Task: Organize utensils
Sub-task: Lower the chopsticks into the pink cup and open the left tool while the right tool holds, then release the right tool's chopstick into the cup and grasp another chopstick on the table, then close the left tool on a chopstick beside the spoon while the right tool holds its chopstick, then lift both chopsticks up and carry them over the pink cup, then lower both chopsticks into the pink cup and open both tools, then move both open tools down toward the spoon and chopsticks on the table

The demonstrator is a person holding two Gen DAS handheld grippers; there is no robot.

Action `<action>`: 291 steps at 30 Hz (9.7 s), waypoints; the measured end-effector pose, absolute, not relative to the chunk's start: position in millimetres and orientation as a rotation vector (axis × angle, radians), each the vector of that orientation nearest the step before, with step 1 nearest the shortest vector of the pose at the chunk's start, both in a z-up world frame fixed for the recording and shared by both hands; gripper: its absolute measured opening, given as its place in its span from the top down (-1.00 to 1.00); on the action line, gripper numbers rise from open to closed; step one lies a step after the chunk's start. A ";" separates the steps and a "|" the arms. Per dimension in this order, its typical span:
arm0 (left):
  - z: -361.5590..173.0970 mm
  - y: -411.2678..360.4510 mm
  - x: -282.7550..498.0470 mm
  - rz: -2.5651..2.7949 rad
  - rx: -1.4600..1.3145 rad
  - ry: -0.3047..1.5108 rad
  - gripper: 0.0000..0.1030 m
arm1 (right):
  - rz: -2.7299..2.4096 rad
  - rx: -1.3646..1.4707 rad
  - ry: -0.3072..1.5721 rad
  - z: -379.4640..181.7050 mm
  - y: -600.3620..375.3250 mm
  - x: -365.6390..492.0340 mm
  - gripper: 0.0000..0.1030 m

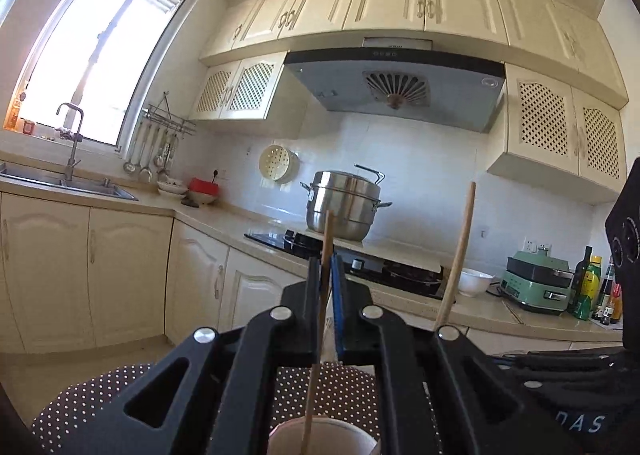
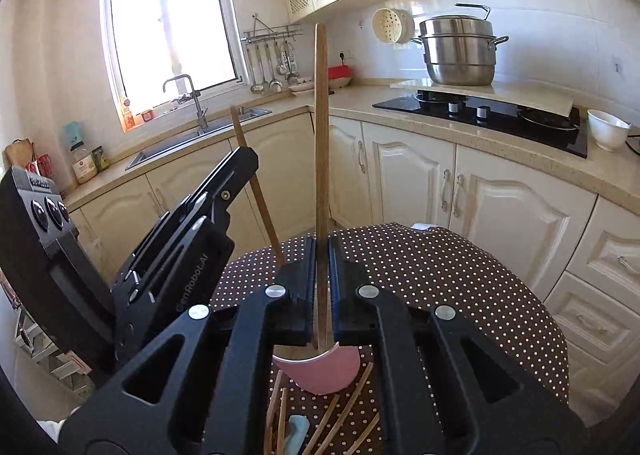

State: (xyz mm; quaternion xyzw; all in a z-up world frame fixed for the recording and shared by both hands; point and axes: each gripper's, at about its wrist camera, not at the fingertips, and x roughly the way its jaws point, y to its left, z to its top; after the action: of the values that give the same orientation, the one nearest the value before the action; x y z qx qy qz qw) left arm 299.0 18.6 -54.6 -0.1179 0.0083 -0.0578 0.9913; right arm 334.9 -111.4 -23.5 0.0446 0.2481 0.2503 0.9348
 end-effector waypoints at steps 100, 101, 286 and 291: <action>-196.8 14.6 228.5 -0.122 -0.241 1.023 0.16 | 0.598 -0.061 1.016 -163.5 -129.2 245.0 0.86; -196.2 12.6 232.1 -0.116 -0.232 1.028 0.19 | 0.595 -0.066 1.018 -163.6 -127.2 245.2 0.86; -90.4 38.7 198.8 -0.164 -0.169 0.491 -0.37 | 0.326 0.160 0.424 -55.7 -159.1 238.7 0.00; -129.8 38.6 207.1 -0.143 -0.123 0.710 -0.37 | 0.346 0.122 0.551 -79.6 -160.8 238.2 0.00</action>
State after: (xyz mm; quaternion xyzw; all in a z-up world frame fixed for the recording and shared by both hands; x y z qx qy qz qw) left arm 207.1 38.6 -129.8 -0.0599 0.3471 -0.0698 0.9333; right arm 238.2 -160.8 -79.6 0.0600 0.2704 0.1697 0.9458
